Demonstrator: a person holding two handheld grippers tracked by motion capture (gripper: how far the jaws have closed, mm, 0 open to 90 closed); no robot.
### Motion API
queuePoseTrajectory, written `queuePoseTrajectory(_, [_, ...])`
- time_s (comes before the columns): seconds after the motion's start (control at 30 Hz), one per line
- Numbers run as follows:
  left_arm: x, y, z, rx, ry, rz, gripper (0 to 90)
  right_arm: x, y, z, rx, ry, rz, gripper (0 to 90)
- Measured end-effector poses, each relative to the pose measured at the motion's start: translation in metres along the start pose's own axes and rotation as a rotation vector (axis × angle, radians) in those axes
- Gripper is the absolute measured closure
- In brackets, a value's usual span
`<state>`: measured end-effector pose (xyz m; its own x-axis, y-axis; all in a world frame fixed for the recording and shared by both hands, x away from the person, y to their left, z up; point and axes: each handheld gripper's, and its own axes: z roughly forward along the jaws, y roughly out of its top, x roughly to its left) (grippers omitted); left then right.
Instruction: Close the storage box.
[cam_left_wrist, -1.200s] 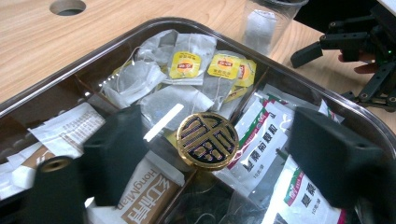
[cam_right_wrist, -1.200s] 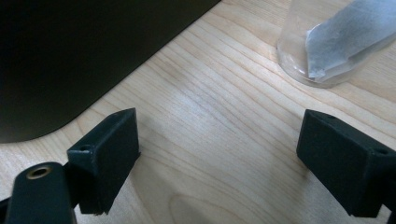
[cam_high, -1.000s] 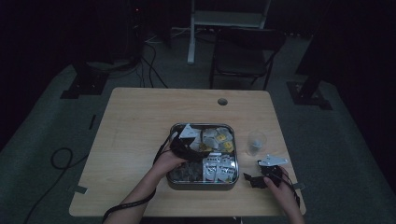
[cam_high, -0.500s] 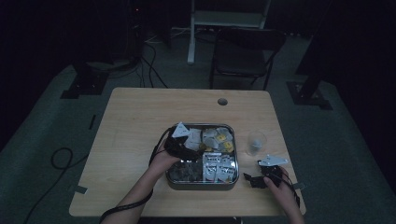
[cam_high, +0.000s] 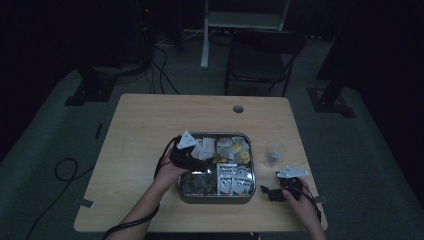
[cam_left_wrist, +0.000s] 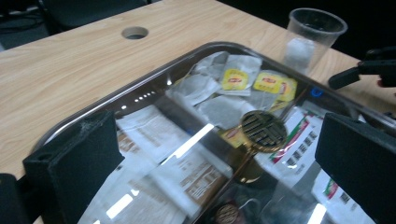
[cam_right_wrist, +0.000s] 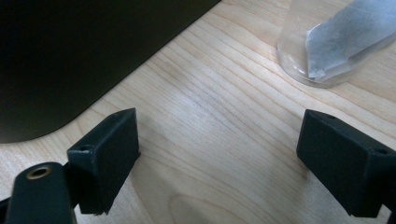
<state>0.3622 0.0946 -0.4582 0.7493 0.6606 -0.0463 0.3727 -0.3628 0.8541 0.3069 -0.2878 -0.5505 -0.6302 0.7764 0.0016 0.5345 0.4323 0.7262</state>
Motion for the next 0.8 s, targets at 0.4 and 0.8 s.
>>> queuePoseTrajectory(0.4, [0.027,-0.022,-0.023,-0.01,0.078,-0.038,0.6,0.0,0.0,0.0,0.001,0.0,0.002,12.5])
queuePoseTrajectory(0.8, [0.051,-0.045,-0.045,-0.011,0.148,-0.092,0.6,0.0,0.0,0.0,0.001,0.0,0.002,12.4])
